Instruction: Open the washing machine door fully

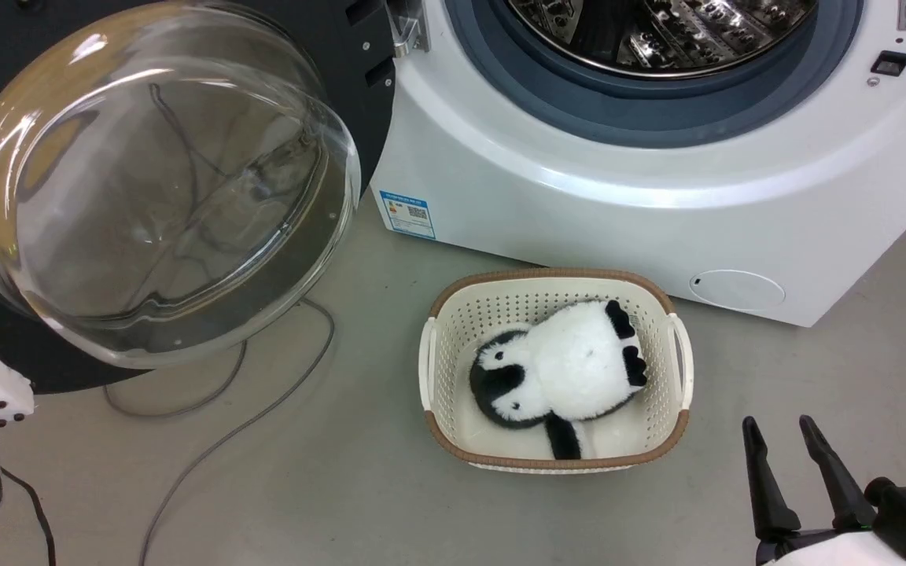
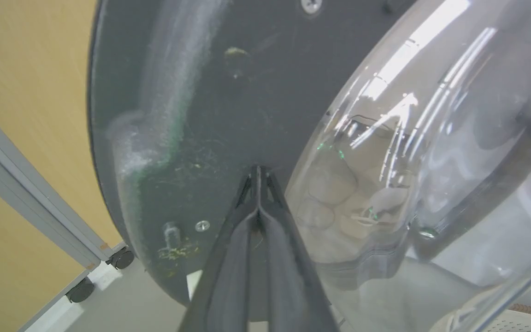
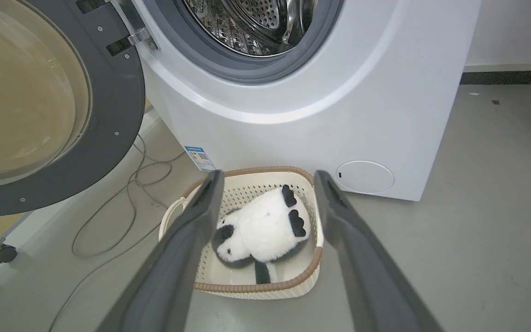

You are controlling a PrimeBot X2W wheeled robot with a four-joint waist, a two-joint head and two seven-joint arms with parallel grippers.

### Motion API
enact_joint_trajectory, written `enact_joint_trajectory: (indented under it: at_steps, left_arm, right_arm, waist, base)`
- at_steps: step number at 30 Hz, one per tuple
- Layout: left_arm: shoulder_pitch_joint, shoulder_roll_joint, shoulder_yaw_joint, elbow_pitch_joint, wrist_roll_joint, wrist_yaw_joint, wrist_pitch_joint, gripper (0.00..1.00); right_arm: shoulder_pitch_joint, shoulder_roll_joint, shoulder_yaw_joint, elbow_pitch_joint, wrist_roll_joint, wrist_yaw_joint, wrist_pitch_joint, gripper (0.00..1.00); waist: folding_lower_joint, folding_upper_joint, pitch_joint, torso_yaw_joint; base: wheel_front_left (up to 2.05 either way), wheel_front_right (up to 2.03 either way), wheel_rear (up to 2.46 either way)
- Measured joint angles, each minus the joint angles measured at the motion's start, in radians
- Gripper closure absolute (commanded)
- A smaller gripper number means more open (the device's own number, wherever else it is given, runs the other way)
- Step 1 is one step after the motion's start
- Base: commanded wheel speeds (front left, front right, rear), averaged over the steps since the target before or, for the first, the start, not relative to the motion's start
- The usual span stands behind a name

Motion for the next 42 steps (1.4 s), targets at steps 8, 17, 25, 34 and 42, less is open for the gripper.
enact_joint_trajectory:
  at_steps: [8,17,25,34,42]
  left_arm:
    - [-0.01,-0.003,-0.021,0.046,0.001,-0.011,-0.032,1.0]
    - [-0.002,-0.026,-0.091,-0.007,0.028,-0.035,-0.067,1.0]
    - [0.126,-0.108,-0.174,-0.198,0.047,-0.042,-0.094,1.0]
    - [0.279,-0.194,-0.252,-0.346,0.055,-0.029,-0.119,1.0]
    - [0.391,-0.247,-0.295,-0.406,0.066,-0.005,-0.164,1.0]
  right_arm:
    - [0.0,0.0,-0.005,0.006,0.0,0.0,0.0,0.0]
    - [0.004,0.012,-0.019,0.015,0.0,0.0,-0.009,0.0]
    - [0.016,0.015,-0.035,-0.025,0.002,0.0,-0.02,0.0]
    - [0.051,0.015,-0.02,-0.114,-0.006,0.0,-0.024,0.0]
    - [0.068,0.014,-0.01,-0.156,-0.011,0.0,-0.027,0.0]
  waist:
    - [0.0,0.0,-0.018,0.002]
    - [-0.0001,0.0,-0.088,0.004]
    - [-0.0001,0.0,-0.183,-0.033]
    - [-0.0002,0.0,-0.239,-0.118]
    - [-0.0002,0.0,-0.255,-0.192]
  base:
    - [0.0,0.0,0.0]
    - [0.0,0.0,0.0]
    - [0.0,0.0,0.0]
    - [0.0,0.0,0.0]
    - [0.0,0.0,0.0]
